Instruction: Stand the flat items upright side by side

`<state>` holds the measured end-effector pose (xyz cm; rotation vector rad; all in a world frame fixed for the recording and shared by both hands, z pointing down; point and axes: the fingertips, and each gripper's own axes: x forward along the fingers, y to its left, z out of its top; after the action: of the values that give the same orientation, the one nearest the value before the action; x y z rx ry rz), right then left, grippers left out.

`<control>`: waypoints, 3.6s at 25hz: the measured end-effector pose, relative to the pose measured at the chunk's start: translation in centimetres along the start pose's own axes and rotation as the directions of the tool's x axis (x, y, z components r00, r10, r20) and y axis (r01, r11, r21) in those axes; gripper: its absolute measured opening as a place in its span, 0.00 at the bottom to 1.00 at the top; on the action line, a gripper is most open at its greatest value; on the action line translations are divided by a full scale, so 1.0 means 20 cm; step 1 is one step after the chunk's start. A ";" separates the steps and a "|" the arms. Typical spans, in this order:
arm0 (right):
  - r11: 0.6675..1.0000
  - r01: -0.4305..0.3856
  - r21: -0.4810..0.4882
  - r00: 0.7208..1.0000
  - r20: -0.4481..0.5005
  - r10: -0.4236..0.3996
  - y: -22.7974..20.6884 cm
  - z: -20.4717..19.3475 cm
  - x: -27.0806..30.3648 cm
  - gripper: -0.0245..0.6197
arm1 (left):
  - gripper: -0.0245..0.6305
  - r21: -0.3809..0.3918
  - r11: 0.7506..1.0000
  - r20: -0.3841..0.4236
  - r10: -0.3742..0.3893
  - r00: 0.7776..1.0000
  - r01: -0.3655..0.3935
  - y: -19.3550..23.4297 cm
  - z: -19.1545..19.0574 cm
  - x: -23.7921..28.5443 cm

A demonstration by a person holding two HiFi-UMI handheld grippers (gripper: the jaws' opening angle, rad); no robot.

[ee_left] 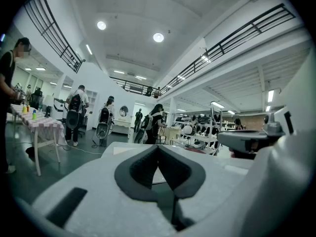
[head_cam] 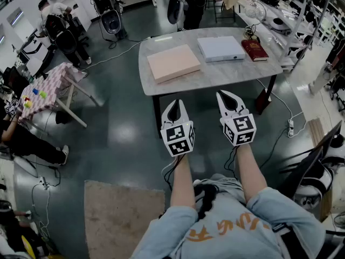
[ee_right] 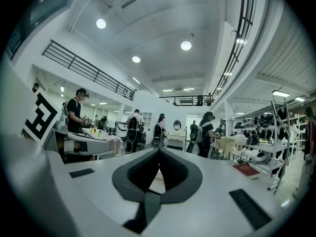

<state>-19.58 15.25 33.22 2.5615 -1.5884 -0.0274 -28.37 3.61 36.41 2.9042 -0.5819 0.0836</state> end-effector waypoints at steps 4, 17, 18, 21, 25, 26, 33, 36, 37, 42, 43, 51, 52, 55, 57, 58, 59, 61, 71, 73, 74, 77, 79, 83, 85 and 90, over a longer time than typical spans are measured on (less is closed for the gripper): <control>1.000 -0.010 -0.017 1.000 -0.003 0.010 0.02 0.00 0.03 0.04 | 0.04 -0.035 0.999 -0.004 -0.004 1.000 0.003 0.03 -0.02 0.03; 1.000 -0.012 -0.012 0.999 -0.034 0.012 -0.15 -0.10 0.40 0.04 | 0.06 -0.186 0.983 -0.019 0.000 1.000 -0.004 0.17 -0.11 0.36; 1.000 -0.027 -0.012 0.999 -0.033 0.027 -0.16 -0.11 0.46 0.04 | 0.06 -0.191 0.981 -0.020 0.011 1.000 -0.015 0.19 -0.11 0.41; 0.997 -0.075 -0.012 0.996 -0.040 0.074 -0.18 -0.14 0.66 0.04 | 0.06 -0.214 0.976 -0.028 0.043 0.999 -0.048 0.28 -0.13 0.55; 0.993 -0.119 -0.009 0.991 -0.063 0.119 -0.27 -0.19 0.92 0.04 | 0.06 -0.265 0.960 -0.059 0.071 0.996 -0.085 0.35 -0.19 0.78; 0.992 -0.130 -0.007 0.989 -0.072 0.129 -0.30 -0.21 0.99 0.04 | 0.06 -0.279 0.955 -0.071 0.080 0.994 -0.097 0.37 -0.21 0.85; 0.975 -0.223 0.009 0.965 -0.139 0.222 -0.56 -0.35 1.50 0.04 | 0.06 -0.366 0.910 -0.161 0.142 0.977 -0.193 0.47 -0.36 1.32; 0.957 -0.290 0.017 0.944 -0.156 0.289 -0.62 -0.40 1.70 0.04 | 0.06 -0.408 0.883 -0.179 0.173 0.969 -0.233 0.51 -0.39 1.48; 0.950 -0.312 0.021 0.937 -0.159 0.311 -0.64 -0.42 1.76 0.04 | 0.06 -0.421 0.874 -0.179 0.182 0.967 -0.242 0.52 -0.40 1.53; 0.911 -0.410 0.040 0.896 -0.168 0.410 -0.64 -0.49 1.98 0.04 | 0.06 -0.434 0.850 -0.206 0.231 0.951 -0.300 0.55 -0.46 1.66; 0.903 -0.426 0.044 0.887 -0.177 0.427 -0.63 -0.52 2.01 0.04 | 0.06 -0.436 0.843 -0.219 0.239 0.946 -0.314 0.56 -0.49 1.68; 0.865 -0.496 0.072 0.841 -0.208 0.500 -0.54 -0.58 2.24 0.04 | 0.06 -0.492 0.773 -0.253 0.313 0.915 -0.401 0.70 -0.55 1.68; 0.861 -0.505 0.067 0.835 -0.215 0.507 -0.53 -0.59 2.26 0.04 | 0.06 -0.499 0.766 -0.255 0.317 0.913 -0.405 0.72 -0.55 1.68; 0.843 -0.536 0.051 0.814 -0.234 0.532 -0.49 -0.61 2.32 0.04 | 0.06 -0.510 0.747 -0.266 0.336 0.904 -0.427 0.76 -0.58 1.67; 0.827 -0.561 0.033 0.797 -0.247 0.551 -0.46 -0.62 2.37 0.04 | 0.06 -0.519 0.730 -0.274 0.350 0.896 -0.444 0.78 -0.60 1.67; 0.819 -0.574 0.020 0.789 -0.255 0.559 -0.45 -0.63 2.40 0.04 | 0.06 -0.526 0.721 -0.278 0.355 0.892 -0.451 0.79 -0.62 1.67; 0.811 -0.585 0.007 0.781 -0.262 0.566 -0.44 -0.63 2.42 0.04 | 0.06 -0.533 0.712 -0.281 0.361 0.889 -0.457 0.80 -0.63 1.67; 0.795 -0.607 -0.016 0.767 -0.276 0.580 -0.43 -0.65 2.47 0.04 | 0.06 -0.551 0.693 -0.286 0.367 0.885 -0.465 0.81 -0.67 1.66; 0.669 -0.738 -0.095 0.649 -0.372 0.663 -0.27 -0.75 2.63 0.04 | 0.06 -0.691 0.528 -0.330 0.377 0.866 -0.493 0.82 -0.81 1.59; 0.645 -0.757 -0.099 0.626 -0.393 0.674 -0.23 -0.77 2.65 0.04 | 0.08 -0.723 0.489 -0.333 0.371 0.867 -0.487 0.82 -0.84 1.58; 0.637 -0.764 -0.103 0.617 -0.403 0.676 -0.21 -0.79 2.67 0.04 | 0.09 -0.741 0.469 -0.332 0.368 0.869 -0.481 0.83 -0.85 1.58; 0.626 -0.772 -0.115 0.610 -0.414 0.676 -0.18 -0.81 2.72 0.04 | 0.16 -0.770 0.431 -0.335 0.355 0.873 -0.470 0.83 -0.88 1.59; 0.623 -0.773 -0.118 0.608 -0.415 0.677 -0.15 -0.81 2.76 0.06 | 0.20 -0.772 0.427 -0.341 0.347 0.874 -0.471 0.84 -0.89 1.60; 0.582 -0.809 -0.085 0.553 -0.446 0.704 -0.07 -0.86 2.83 0.11 | 0.27 -0.779 0.414 -0.355 0.328 0.875 -0.471 0.87 -0.90 1.62; 0.551 -0.832 -0.070 0.514 -0.470 0.717 -0.03 -0.89 2.85 0.16 | 0.31 -0.782 0.408 -0.364 0.316 0.876 -0.472 0.88 -0.91 1.63; 0.446 -0.895 -0.036 0.392 -0.540 0.745 0.08 -0.96 2.89 0.37 | 0.40 -0.790 0.383 -0.386 0.296 0.874 -0.478 0.90 -0.95 1.64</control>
<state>6.48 -35.16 55.47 1.1125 -2.2096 0.3536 -5.36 -21.54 60.87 1.6712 -0.9280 0.0797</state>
